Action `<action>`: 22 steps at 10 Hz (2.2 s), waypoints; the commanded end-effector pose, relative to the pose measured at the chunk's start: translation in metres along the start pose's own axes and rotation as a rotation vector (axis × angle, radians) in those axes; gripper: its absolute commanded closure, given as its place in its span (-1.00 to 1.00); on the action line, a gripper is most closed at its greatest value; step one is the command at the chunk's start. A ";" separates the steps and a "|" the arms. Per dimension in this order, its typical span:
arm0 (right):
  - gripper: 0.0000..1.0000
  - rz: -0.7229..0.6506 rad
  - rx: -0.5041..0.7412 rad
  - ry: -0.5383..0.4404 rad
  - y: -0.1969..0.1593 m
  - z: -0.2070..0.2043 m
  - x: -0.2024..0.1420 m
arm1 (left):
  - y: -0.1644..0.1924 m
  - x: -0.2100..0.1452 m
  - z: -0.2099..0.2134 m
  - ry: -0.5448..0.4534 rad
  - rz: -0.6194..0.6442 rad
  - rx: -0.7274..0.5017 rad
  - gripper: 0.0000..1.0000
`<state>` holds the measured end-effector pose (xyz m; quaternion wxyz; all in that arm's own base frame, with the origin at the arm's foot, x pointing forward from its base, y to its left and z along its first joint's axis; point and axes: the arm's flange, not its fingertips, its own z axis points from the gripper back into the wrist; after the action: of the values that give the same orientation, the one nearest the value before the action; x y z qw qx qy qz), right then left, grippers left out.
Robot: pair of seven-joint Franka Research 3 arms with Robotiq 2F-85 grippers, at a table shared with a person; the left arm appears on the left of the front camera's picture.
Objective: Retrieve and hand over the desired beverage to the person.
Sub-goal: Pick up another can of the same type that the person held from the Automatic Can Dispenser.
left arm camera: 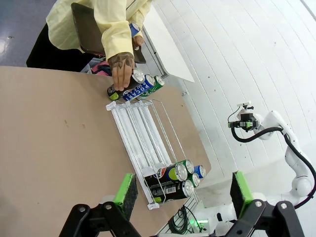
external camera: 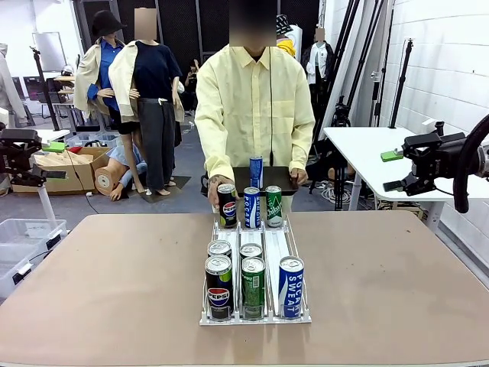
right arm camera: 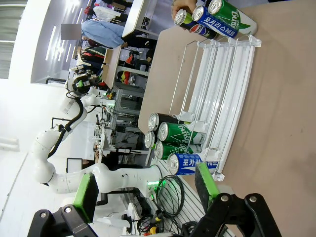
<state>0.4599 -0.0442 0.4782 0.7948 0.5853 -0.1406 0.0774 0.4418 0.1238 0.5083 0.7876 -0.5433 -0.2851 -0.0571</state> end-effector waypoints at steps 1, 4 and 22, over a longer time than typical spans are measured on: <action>-1.00 0.001 0.006 -0.001 0.000 0.000 -0.001 | -0.002 0.000 0.001 -0.005 -0.002 -0.004 -1.00; -1.00 0.001 0.006 -0.001 0.000 0.000 -0.001 | -0.002 0.000 0.001 -0.005 -0.002 -0.004 -1.00; -1.00 0.001 0.006 -0.001 0.000 0.000 -0.001 | -0.002 0.000 0.001 -0.005 -0.002 -0.004 -1.00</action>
<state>0.4599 -0.0442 0.4782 0.7948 0.5853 -0.1406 0.0774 0.4418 0.1238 0.5083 0.7876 -0.5433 -0.2851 -0.0571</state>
